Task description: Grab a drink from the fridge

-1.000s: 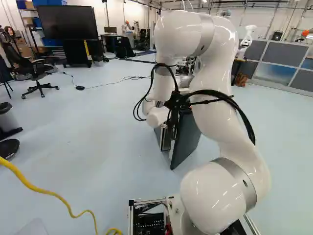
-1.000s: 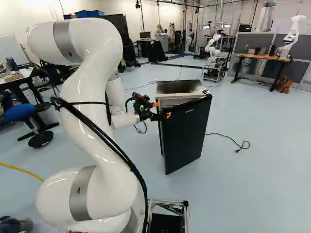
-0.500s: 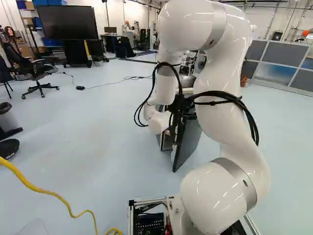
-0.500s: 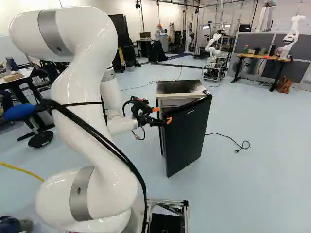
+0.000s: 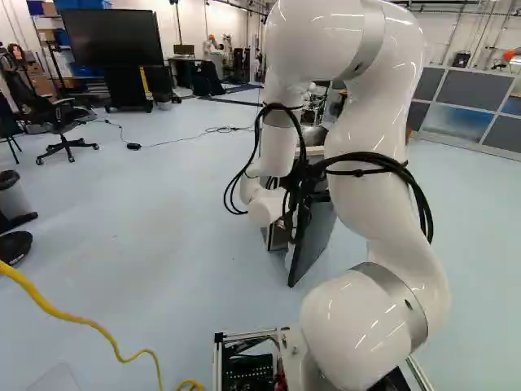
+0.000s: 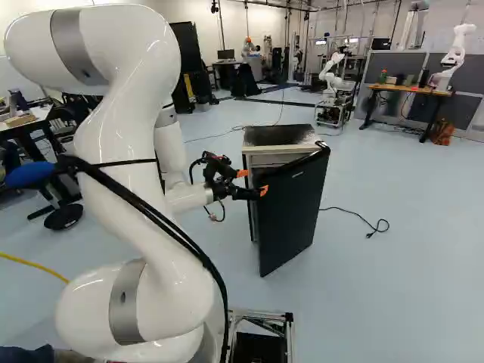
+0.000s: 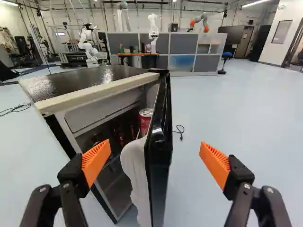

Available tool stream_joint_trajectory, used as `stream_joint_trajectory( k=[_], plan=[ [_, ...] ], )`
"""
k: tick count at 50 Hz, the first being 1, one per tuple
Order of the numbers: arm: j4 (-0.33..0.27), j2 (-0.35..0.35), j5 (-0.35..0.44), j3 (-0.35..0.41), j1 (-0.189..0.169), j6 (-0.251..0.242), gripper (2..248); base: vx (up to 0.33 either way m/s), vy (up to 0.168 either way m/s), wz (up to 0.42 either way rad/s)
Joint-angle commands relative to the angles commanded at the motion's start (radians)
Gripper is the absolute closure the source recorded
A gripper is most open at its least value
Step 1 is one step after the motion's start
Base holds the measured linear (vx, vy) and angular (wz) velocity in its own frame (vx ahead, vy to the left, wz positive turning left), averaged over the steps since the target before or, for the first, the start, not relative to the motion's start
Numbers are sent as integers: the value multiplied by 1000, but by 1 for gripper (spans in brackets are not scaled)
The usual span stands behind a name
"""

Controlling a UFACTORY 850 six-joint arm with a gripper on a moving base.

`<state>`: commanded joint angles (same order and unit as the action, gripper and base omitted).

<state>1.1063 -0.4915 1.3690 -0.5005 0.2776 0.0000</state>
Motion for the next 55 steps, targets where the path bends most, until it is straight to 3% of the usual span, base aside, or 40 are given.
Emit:
stream_joint_trajectory(
  k=[55],
  plan=[
    [76, 52, 0, 88, -53, 0, 3, 0, 0, 0]
  ],
)
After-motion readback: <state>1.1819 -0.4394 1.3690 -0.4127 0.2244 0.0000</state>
